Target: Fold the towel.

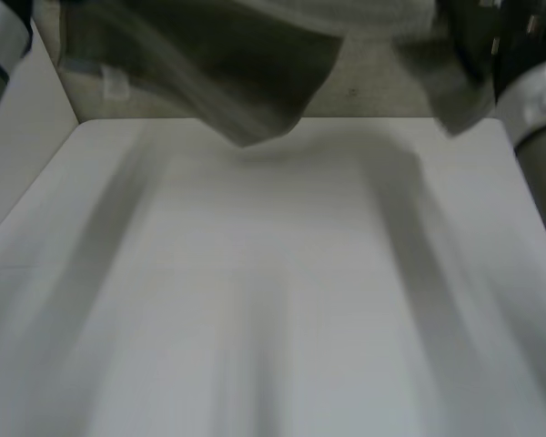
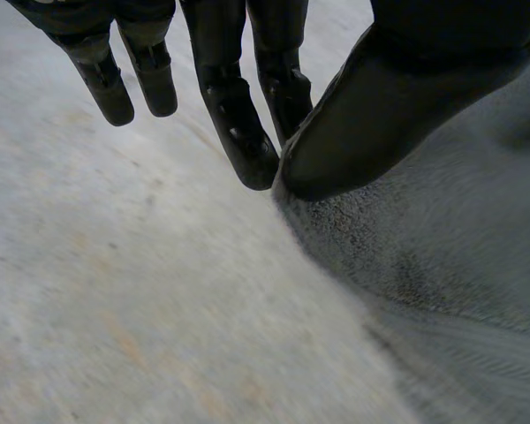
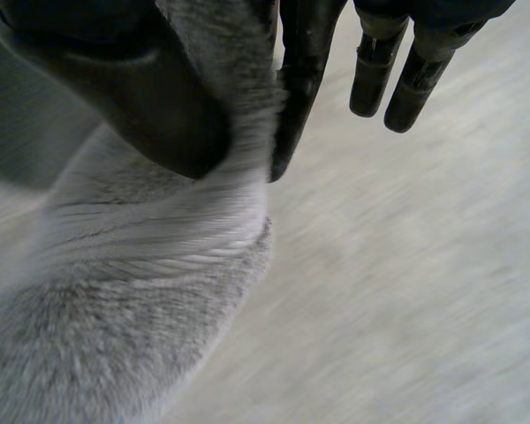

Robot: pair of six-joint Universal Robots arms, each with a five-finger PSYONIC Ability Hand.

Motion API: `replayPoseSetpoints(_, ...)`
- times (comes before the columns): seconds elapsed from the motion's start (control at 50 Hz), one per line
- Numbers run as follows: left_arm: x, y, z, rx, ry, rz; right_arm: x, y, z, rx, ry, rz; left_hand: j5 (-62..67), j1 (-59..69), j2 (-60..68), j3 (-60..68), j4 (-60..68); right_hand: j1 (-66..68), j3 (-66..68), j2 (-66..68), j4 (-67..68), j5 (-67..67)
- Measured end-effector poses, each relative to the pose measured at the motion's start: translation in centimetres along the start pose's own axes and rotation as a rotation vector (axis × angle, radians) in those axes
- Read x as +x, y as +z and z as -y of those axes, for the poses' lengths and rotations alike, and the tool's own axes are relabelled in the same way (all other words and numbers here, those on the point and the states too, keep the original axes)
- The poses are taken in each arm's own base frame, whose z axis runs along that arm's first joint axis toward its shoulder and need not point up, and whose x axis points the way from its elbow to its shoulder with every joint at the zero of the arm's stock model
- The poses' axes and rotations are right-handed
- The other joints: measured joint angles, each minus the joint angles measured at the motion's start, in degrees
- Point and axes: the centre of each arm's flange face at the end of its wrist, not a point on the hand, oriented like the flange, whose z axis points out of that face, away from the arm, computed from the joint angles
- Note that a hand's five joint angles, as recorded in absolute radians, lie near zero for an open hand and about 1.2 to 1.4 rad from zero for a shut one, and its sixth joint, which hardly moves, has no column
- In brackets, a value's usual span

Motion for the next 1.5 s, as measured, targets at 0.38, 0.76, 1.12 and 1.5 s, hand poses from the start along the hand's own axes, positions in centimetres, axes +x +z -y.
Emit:
replayPoseSetpoints(0.38,14.5,-15.5,-14.9,-0.548,0.005,-0.500,-10.2,-10.1,-10.2,-0.405,0.089,0.416,0.33,0.00,1.13,0.00,0.00,0.00,0.00,0.53,0.00,0.18)
replayPoseSetpoints(0.76,15.0,-17.1,-17.5,-0.621,0.046,-0.460,-10.1,-11.1,-10.2,-0.492,0.141,0.460,0.27,-0.05,1.06,0.00,0.00,0.00,0.00,0.53,0.00,0.21)
replayPoseSetpoints(1.12,14.1,-16.1,-18.9,-0.602,0.127,-0.283,-9.2,-10.9,-10.8,-0.520,0.172,0.421,-44.09,-40.68,-40.57,0.00,0.00,0.00,0.00,0.53,0.00,0.22)
replayPoseSetpoints(1.5,13.8,-16.6,-18.9,-0.636,0.133,-0.260,-4.7,-10.1,-13.0,-0.636,0.293,0.266,-24.46,-23.20,-22.56,0.00,0.00,0.00,0.00,1.06,0.00,0.22)
